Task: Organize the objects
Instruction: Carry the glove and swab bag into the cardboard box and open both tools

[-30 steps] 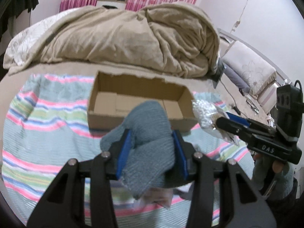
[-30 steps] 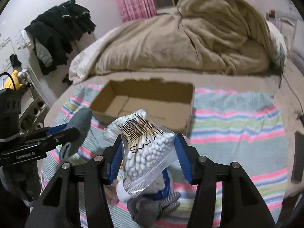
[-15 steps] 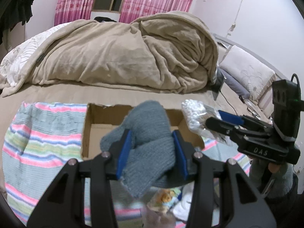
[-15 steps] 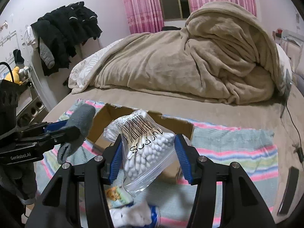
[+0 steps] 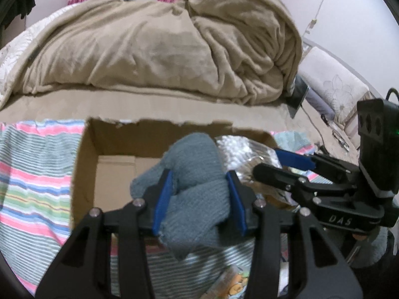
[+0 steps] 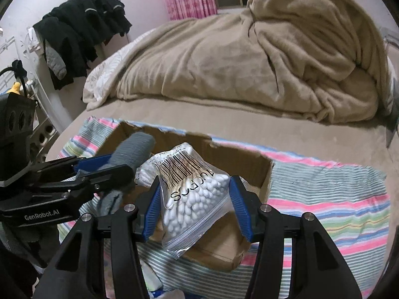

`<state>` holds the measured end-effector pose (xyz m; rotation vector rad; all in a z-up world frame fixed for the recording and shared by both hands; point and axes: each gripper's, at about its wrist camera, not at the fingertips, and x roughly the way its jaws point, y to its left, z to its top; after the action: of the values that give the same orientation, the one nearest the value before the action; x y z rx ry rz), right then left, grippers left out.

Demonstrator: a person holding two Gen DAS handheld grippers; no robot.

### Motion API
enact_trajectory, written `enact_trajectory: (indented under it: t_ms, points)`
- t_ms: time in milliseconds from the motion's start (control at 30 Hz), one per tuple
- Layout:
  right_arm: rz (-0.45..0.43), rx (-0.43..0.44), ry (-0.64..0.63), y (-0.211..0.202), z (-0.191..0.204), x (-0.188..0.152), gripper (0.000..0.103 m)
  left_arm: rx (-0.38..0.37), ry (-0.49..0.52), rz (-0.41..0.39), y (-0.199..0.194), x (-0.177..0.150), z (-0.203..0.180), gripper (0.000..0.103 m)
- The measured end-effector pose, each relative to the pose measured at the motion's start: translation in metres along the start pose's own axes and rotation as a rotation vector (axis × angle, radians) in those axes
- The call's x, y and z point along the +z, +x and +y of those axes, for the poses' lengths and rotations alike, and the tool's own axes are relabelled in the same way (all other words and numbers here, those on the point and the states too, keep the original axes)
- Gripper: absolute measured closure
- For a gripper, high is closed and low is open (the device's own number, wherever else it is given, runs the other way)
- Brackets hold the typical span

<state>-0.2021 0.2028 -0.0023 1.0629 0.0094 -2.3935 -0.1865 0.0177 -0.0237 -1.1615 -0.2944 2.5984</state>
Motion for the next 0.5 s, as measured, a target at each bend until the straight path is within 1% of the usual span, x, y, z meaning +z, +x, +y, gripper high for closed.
enact_trajectory:
  t_ms: [133,167,233,267,300,333,367,433,500]
  points:
    - [0.031,-0.004,0.011,0.012,-0.002,-0.005,0.047,0.020,-0.015,0.040,0.010,-0.003,0.004,0.055]
    - [0.032,-0.001,0.016,0.013,-0.003,-0.005,0.047,0.037,-0.017,0.042,0.010,-0.003,0.004,0.054]
    - [0.032,-0.003,0.021,0.013,-0.005,-0.006,0.046,0.049,-0.019,0.040,0.007,-0.002,0.004,0.043]
    - [0.031,-0.005,0.023,0.012,-0.005,-0.006,0.045,0.046,-0.023,0.033,0.005,-0.002,0.004,0.040]
    - [0.024,-0.007,0.025,0.009,-0.005,-0.005,0.044,0.048,-0.025,0.028,0.001,-0.002,0.003,0.034]
    - [0.019,-0.010,0.027,0.007,-0.006,-0.005,0.040,0.050,-0.025,0.022,-0.001,-0.001,0.003,0.030]
    - [0.013,-0.011,0.031,0.003,-0.006,-0.005,0.035,0.053,-0.026,0.013,-0.005,-0.001,0.003,0.028]
    - [0.002,-0.014,0.031,-0.004,-0.005,-0.004,0.033,0.057,-0.029,0.006,-0.013,-0.001,0.002,0.026]
    - [-0.007,-0.020,0.029,-0.012,-0.004,-0.005,0.032,0.061,-0.029,-0.003,-0.022,-0.003,0.002,0.026]
